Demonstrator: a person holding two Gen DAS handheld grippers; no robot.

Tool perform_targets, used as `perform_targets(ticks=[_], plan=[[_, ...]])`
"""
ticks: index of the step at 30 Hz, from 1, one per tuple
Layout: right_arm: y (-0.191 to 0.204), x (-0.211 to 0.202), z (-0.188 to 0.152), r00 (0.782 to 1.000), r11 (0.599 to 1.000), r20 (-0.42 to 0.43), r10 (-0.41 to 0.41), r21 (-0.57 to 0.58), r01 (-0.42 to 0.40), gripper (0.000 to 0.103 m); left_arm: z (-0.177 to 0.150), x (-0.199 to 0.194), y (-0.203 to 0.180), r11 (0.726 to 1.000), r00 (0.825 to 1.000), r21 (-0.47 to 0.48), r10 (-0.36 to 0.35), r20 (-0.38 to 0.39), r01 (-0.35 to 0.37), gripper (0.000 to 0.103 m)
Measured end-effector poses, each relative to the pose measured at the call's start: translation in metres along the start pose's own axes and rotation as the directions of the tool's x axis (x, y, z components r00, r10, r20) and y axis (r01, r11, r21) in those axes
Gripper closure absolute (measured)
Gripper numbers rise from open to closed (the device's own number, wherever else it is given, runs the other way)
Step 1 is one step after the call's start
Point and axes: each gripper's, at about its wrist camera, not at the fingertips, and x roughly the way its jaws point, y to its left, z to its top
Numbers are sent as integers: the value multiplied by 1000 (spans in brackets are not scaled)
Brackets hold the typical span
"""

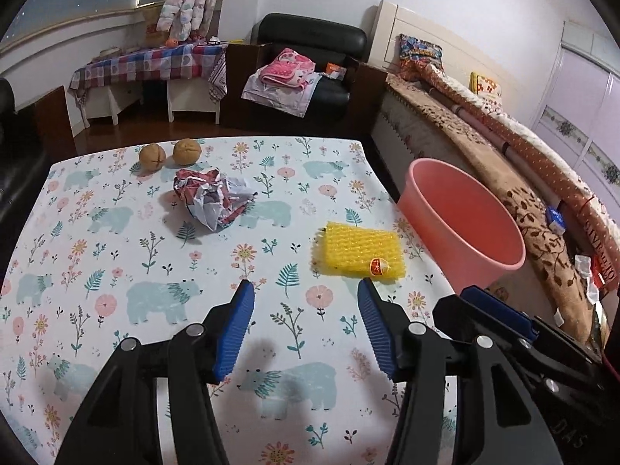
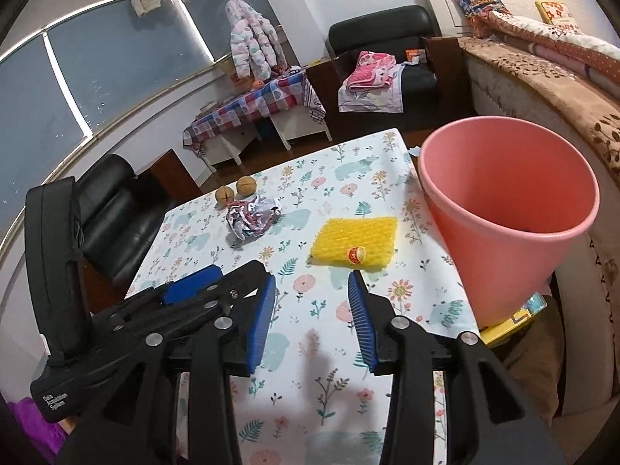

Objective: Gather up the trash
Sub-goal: 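Grasp the crumpled red-and-white paper with the left tool while the right tool grasps the yellow foam net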

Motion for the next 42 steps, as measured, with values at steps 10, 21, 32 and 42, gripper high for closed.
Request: perform_targets(ticks=[10, 21, 32, 42], plan=[[-16, 2, 1, 1000, 999, 7, 26, 38, -26, 53, 2, 8, 1, 999, 1000, -21, -24, -9, 23, 40], [-28, 24, 17, 999, 999, -16, -37, -23, 37, 50, 11, 6, 82, 983, 996, -164, 86, -19, -88, 39], [-10, 56, 37, 996, 981, -88, -17, -196, 0, 50, 45, 33, 106, 960, 998, -277, 35, -53, -49, 40], [-2, 64, 38, 990, 933, -136, -28, -359, -23, 51, 71, 80, 106, 937, 994, -340, 48, -100, -79, 40]])
